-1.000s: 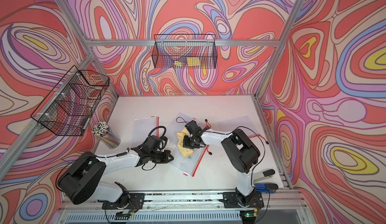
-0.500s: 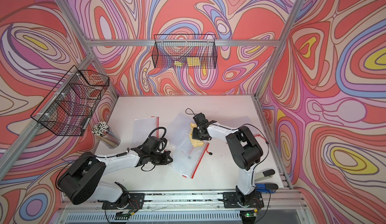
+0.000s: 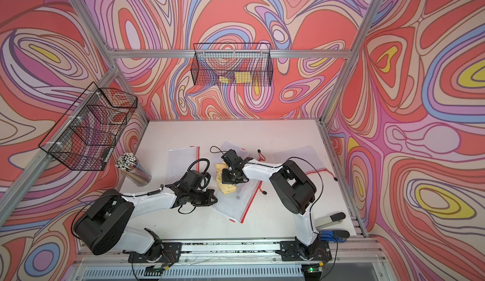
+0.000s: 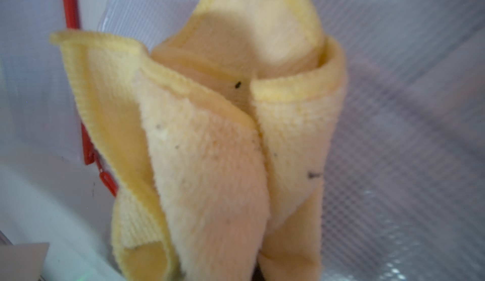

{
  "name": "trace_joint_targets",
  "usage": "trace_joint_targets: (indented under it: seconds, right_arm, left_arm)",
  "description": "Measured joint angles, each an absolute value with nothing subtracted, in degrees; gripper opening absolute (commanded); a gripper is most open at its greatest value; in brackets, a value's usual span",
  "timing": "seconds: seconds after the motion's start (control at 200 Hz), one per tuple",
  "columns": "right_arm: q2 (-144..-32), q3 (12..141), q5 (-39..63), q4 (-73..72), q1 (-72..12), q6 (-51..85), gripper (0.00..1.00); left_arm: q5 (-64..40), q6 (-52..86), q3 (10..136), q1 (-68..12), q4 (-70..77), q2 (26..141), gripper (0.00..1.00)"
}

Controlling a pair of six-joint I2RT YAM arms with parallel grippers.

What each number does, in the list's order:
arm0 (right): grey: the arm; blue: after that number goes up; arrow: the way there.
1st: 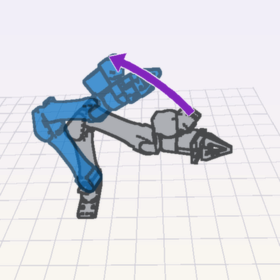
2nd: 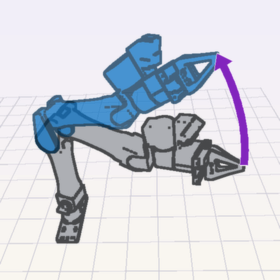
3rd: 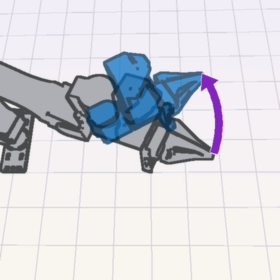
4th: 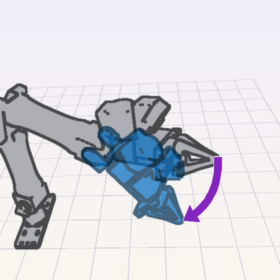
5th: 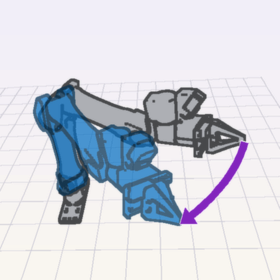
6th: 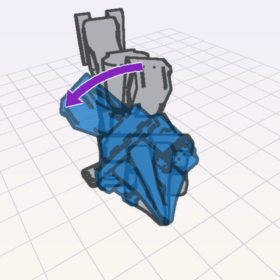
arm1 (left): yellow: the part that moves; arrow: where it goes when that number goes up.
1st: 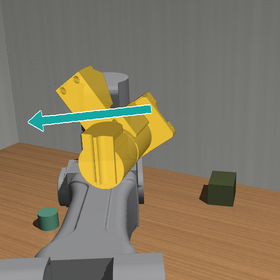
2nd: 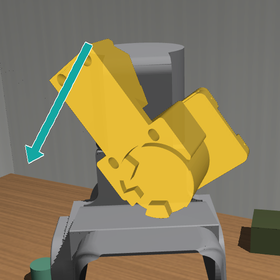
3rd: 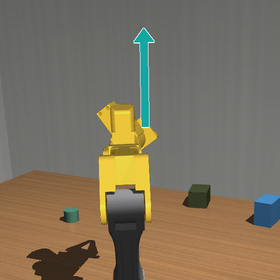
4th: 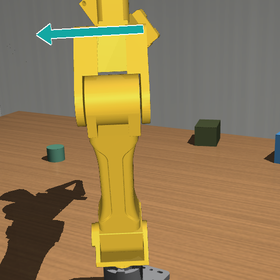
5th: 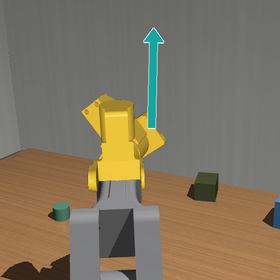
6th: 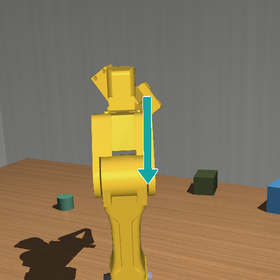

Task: Wipe the document bag
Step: Wipe the dirt from the document bag.

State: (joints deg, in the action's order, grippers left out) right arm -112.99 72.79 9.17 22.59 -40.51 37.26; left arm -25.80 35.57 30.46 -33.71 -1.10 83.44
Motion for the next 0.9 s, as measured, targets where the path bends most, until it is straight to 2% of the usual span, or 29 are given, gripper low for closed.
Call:
trace_joint_targets:
  seconds: [0.245, 0.361, 0.481, 0.726, 0.901]
  right_arm:
    - [-110.6, 70.1, 6.3, 24.4, -26.1, 33.0, 0.0]
    - [-108.8, 69.8, 5.5, 25.9, -24.3, 31.8, 0.0]
    - [-104.8, 68.8, 7.7, 26.3, -28.3, 31.8, 0.0]
    - [-105.0, 69.4, 13.2, 24.3, -46.6, 35.1, 0.0]
    - [-107.0, 62.9, 15.2, 20.6, -47.8, 39.1, 0.0]
  left_arm:
    - [-25.7, 35.6, 30.5, -33.7, -1.1, 83.4, 0.0]
    - [-25.6, 35.6, 30.5, -33.7, -1.1, 83.4, 0.0]
    - [-25.2, 35.9, 30.5, -33.7, -1.1, 83.4, 0.0]
    - [-22.5, 36.8, 31.2, -33.8, -1.1, 83.4, 0.0]
    - [-20.7, 37.1, 31.8, -33.8, -1.7, 83.4, 0.0]
